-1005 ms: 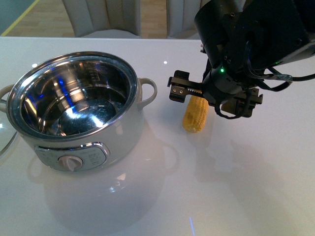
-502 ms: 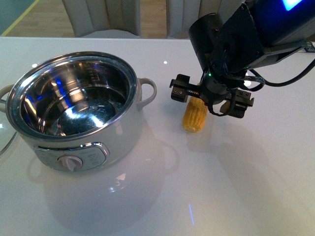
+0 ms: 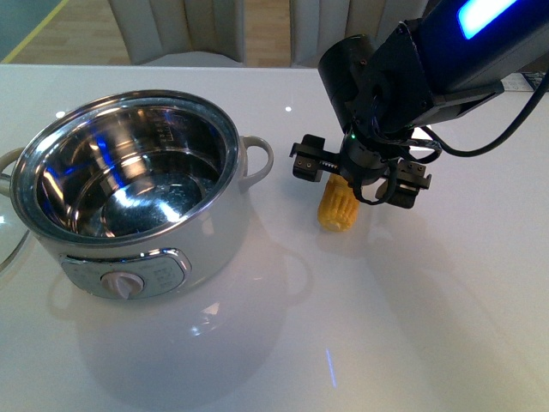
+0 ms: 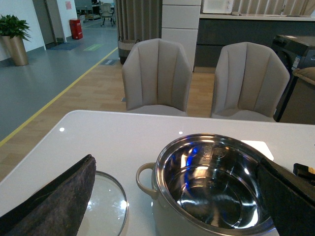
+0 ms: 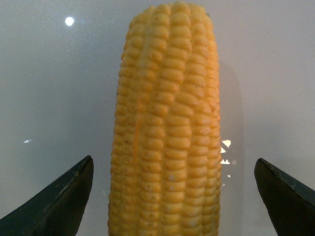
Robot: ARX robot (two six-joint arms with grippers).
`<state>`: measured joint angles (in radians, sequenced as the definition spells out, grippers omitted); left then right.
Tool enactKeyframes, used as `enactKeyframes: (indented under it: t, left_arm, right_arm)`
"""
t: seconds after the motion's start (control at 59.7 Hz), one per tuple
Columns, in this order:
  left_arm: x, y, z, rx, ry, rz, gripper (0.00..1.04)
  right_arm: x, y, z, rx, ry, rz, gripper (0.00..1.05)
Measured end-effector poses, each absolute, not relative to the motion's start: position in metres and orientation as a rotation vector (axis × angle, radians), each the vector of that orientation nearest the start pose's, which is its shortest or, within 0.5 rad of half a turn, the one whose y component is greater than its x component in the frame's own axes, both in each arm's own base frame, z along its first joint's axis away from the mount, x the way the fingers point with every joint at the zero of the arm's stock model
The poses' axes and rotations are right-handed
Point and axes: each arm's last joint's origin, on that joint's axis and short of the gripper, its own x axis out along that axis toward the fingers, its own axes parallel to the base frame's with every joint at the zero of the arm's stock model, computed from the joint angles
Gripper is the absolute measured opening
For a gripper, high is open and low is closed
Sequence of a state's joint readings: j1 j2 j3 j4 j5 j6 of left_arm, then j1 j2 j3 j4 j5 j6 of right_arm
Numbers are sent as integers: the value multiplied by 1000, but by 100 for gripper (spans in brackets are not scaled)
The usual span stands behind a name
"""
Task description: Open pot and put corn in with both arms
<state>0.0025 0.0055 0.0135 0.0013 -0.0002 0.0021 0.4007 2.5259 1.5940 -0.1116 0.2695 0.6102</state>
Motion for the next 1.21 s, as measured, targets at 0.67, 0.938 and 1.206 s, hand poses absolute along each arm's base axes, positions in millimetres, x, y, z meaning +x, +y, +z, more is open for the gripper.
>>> enactKeyframes:
  t: [0.67, 0.938, 1.206]
  left_arm:
    - [97, 0, 168, 2, -9, 3, 98]
    - [97, 0, 168, 2, -9, 3, 98]
    - [97, 0, 168, 2, -9, 3, 98]
  right_arm:
    - [434, 178, 14, 206, 952, -162, 26]
    - [421, 174, 63, 228, 845, -57, 23]
    - [411, 193, 124, 327, 736, 92, 23]
